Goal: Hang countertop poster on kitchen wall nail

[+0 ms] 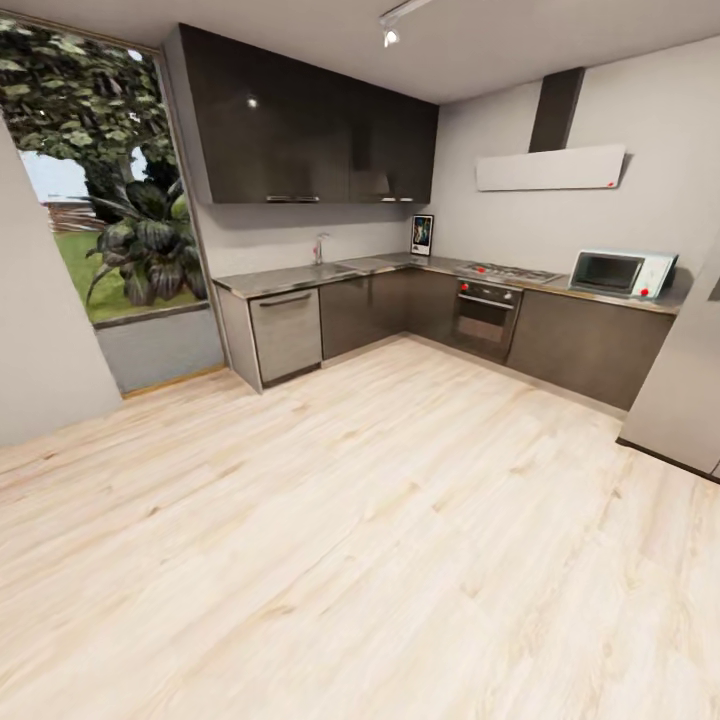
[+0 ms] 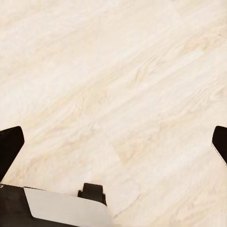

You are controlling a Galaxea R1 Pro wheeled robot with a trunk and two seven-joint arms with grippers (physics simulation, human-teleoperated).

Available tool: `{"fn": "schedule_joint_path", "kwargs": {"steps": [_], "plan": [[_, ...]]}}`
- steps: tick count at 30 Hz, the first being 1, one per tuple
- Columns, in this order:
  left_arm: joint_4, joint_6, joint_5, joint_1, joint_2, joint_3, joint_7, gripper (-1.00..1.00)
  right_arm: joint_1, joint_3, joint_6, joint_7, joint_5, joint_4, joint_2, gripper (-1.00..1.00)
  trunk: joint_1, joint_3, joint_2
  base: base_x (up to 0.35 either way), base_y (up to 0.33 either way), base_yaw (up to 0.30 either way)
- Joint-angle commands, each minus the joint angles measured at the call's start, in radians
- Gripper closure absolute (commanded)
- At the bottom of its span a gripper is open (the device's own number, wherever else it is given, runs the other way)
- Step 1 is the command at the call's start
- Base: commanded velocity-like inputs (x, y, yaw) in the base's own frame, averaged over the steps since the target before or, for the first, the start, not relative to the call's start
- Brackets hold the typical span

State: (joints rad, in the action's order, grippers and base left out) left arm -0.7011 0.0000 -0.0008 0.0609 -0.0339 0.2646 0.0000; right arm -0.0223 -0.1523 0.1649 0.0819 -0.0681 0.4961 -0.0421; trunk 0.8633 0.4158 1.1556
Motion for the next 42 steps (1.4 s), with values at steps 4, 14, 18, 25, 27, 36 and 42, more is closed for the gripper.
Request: {"fn": "schedule_joint_path", "kwargs": {"steps": [4,14,18,25,27,36,42], "plan": [[-0.003,0.000,0.000,0.000,-0.001,0.001,0.000,-1.00,-0.001,-0.006,0.001,0.008,-0.007,-0.001,-0.001,-1.00,0.001,0.001,0.000,0.339,0.000,-0.046],[-0.004,-0.001,0.001,0.000,-0.001,0.002,0.000,-1.00,-0.001,-0.006,0.001,0.009,-0.007,-0.001,-0.001,-1.00,0.001,0.001,0.000,0.339,0.000,-0.196],[-0.004,-0.001,0.001,-0.001,-0.001,0.002,0.000,-1.00,-0.001,-0.006,0.001,0.009,-0.007,-0.001,-0.001,-1.00,0.001,0.001,0.000,0.339,0.000,-0.262],[-0.005,-0.001,0.001,0.000,-0.001,0.002,0.000,-1.00,-0.001,-0.006,0.001,0.008,-0.007,-0.001,-0.001,-1.00,0.001,0.001,0.000,0.339,0.000,-0.251],[-0.006,-0.001,0.001,0.000,-0.001,0.002,0.000,-1.00,-0.001,-0.006,0.001,0.008,-0.007,-0.001,-0.001,-1.00,0.001,0.001,0.000,0.339,0.000,-0.143],[-0.006,-0.001,0.001,0.000,-0.001,0.002,0.000,-1.00,-0.001,-0.006,0.001,0.009,-0.007,-0.001,-0.001,-1.00,0.001,0.001,0.000,0.339,0.000,-0.036],[-0.006,-0.002,0.001,0.000,-0.001,0.002,0.000,-1.00,-0.001,-0.006,0.001,0.009,-0.007,-0.001,-0.001,-1.00,0.001,0.001,0.000,0.339,0.019,-0.002]]}}
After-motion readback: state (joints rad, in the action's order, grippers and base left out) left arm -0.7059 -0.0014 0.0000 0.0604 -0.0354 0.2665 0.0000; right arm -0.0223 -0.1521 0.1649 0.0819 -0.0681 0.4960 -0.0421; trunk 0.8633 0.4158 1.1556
